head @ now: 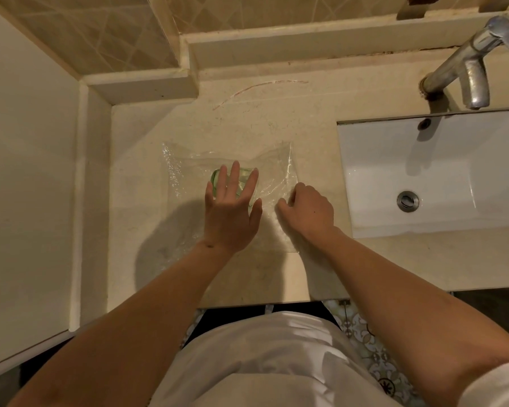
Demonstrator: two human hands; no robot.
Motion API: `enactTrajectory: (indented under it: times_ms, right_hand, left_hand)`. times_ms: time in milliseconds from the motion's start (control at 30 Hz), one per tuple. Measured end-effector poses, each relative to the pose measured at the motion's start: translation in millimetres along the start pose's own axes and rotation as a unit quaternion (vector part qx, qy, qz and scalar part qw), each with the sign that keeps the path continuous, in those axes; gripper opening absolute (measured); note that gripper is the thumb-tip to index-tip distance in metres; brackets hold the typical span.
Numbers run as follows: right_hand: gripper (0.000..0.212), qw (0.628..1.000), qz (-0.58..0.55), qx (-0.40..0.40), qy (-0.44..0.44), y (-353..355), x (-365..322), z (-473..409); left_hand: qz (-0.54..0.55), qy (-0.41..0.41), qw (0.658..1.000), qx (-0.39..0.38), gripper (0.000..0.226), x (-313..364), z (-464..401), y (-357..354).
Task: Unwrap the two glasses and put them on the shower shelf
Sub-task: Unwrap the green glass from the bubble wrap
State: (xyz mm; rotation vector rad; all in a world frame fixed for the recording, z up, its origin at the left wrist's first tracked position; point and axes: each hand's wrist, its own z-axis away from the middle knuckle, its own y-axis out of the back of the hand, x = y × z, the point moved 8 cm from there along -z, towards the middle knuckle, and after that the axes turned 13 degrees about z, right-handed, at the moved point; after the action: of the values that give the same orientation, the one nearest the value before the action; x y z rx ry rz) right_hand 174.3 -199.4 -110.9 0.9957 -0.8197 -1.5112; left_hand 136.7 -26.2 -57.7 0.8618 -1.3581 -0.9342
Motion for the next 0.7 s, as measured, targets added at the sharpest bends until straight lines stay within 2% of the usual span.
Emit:
enactTrajectory:
  times_ms: [100, 233, 367, 467, 567, 700]
  right_hand:
    - [0.031, 0.999, 0.028, -0.009, 0.022, -2, -3, -2]
    - [0.023, 0.997, 0.060, 0.009, 0.043, 0, -7, -8]
    - [0.014, 0.999, 0.013, 0.010, 0.031, -4, -1, -10]
    - [0.014, 0.999, 0.005, 0.016, 0.030, -9, 6, -11]
    - [0.015, 0.999, -0.003, 0.044, 0.027, -7, 8, -10]
    - [0.015, 0.997, -0.040, 0.055, 0.022, 0, 9, -5]
  left_hand:
    - [0.000, 0.012, 1.000, -0.020, 0.061, 1, -2, -1]
    - [0.002, 0.023, 0.999, -0.030, 0.055, 3, -11, 6]
    - [-0.013, 0.013, 0.999, -0.048, 0.053, 16, -45, 19]
    - [0.074, 0.064, 0.991, -0.093, 0.043, 22, -81, 18]
    - [0.043, 0.094, 0.983, -0.151, 0.045, 31, -117, 6]
    - [0.008, 0.089, 0.984, -0.153, 0.041, 43, -144, -8]
